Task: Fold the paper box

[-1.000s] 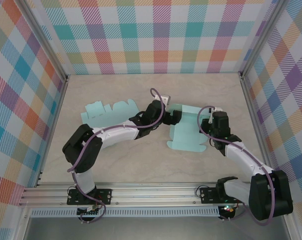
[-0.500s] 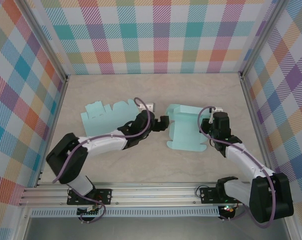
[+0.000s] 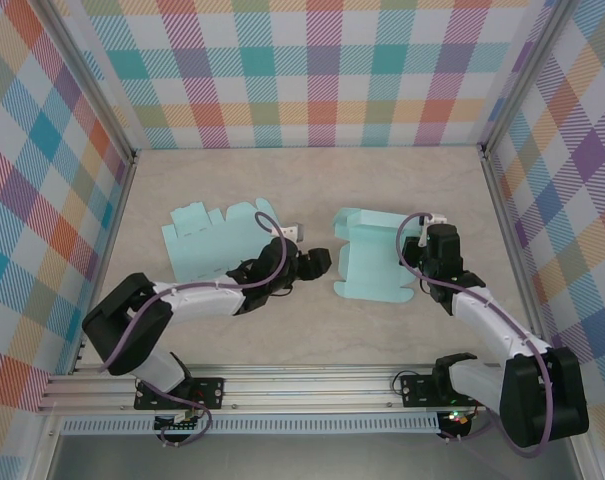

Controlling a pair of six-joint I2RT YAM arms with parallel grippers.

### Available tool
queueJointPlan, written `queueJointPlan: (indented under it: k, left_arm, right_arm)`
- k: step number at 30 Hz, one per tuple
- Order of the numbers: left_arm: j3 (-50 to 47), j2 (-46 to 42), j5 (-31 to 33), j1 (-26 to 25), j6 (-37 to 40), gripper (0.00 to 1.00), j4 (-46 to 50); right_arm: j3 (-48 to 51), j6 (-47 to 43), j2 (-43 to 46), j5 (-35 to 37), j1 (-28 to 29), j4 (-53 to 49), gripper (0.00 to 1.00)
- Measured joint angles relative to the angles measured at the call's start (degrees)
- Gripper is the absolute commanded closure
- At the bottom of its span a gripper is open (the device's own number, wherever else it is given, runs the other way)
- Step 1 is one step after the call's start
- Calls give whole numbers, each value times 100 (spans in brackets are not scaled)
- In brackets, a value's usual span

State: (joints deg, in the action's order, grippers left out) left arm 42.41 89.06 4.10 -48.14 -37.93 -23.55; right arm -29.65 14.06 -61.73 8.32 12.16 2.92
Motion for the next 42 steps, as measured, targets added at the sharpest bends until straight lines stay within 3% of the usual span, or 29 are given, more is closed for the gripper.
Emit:
queueJointPlan:
  k: [2, 6, 11, 16, 23, 27, 42]
  left_arm:
    - [35, 35, -9, -7, 87, 34, -55]
    - [144, -92, 365, -13, 461, 45, 50]
    - [273, -535, 1088, 72, 826, 49, 531]
    - [695, -424, 1226, 376, 1482, 50, 761]
    - [1891, 697, 885, 758, 2430, 51, 811]
    - [2269, 1233, 568, 866, 2669, 56, 859]
    - [2000, 1408, -807, 890, 2310, 73, 776]
  right_arm:
    - [0, 0, 26, 0, 0, 2, 100]
    - [9, 0, 44, 0, 0, 2, 100]
    - [9, 0, 44, -20, -2, 2, 100]
    - [9, 0, 44, -46, -2, 2, 100]
    - [48, -2, 70, -72, -2, 7, 100]
    - [105, -2, 122, -83, -2, 7, 100]
    - [105, -4, 116, -83, 0, 2, 100]
